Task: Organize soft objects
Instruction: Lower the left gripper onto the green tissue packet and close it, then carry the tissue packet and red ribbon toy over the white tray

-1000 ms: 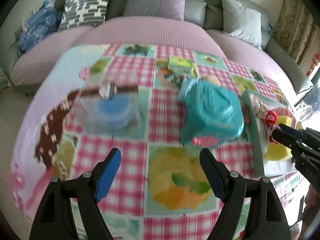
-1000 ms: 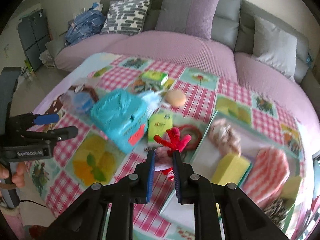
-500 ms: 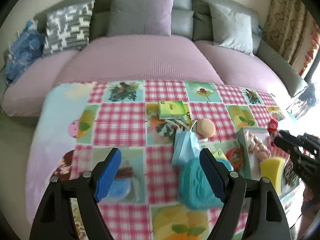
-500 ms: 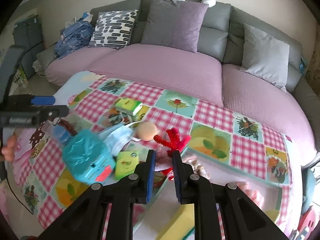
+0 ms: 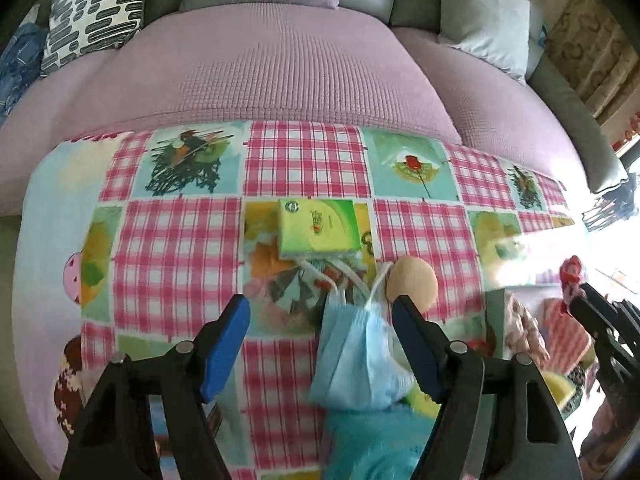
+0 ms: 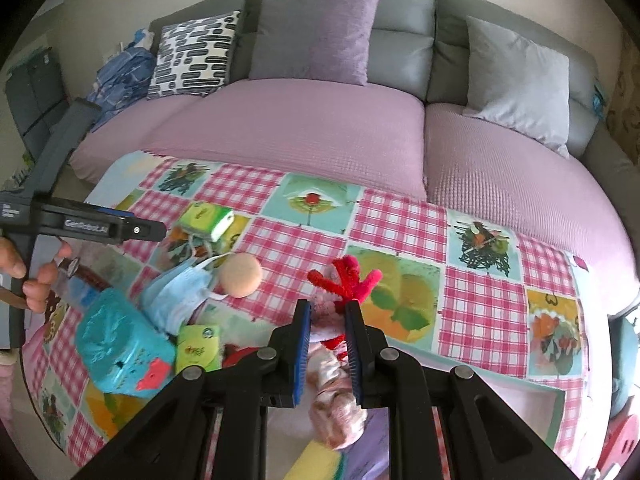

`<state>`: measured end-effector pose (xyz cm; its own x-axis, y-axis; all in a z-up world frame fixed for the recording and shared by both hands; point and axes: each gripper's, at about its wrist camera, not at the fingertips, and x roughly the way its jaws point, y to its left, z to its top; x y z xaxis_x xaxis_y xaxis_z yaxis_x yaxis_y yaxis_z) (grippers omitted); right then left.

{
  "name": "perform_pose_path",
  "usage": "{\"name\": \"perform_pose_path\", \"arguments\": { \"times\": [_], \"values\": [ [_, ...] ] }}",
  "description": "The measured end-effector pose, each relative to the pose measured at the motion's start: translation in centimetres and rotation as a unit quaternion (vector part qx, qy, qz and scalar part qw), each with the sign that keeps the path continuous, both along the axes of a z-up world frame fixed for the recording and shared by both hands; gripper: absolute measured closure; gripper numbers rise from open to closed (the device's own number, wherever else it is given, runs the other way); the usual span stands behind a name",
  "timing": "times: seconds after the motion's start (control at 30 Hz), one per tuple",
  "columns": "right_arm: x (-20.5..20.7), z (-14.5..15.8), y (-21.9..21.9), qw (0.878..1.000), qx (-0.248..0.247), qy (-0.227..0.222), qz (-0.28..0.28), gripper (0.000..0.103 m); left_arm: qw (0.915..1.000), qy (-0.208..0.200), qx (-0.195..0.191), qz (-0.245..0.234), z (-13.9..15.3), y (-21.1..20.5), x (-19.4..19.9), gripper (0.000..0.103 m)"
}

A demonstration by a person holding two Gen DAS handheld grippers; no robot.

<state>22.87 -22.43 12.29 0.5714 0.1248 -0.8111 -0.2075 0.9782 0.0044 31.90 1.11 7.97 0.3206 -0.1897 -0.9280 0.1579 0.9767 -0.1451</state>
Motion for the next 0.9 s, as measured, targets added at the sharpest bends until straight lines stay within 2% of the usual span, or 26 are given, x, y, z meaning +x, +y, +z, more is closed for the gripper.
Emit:
{"name": "perform_pose_path", "arguments": {
  "times": [0.4,0.67,0.77,0.9],
  "values": [
    [1.0,-1.7,-2.5,1.0,0.006,0.008,-0.018,0.085,0.9997,0.021,0.009,0.003,-2.7,-2.1,4.5,0.029],
    [1.1,-2.2,-3.1,1.0,0.006,0.008,-0.02,0.085,0.9991,0.03,0.028,0.002,-4.2,-2.9,5.8,0.029],
    [1.1,-2.4,-3.2,1.0,0.006,0.01,-0.021,0.085,0.9986,0.028,0.044,0.007,-4.5,-3.1,6.2,0.039],
    [1.1,-2.5,-3.1,1.0,0.008,0.011,-0.021,0.085,0.9983,0.028,0.05,0.011,-4.7,-2.9,6.6,0.041]
  ]
}}
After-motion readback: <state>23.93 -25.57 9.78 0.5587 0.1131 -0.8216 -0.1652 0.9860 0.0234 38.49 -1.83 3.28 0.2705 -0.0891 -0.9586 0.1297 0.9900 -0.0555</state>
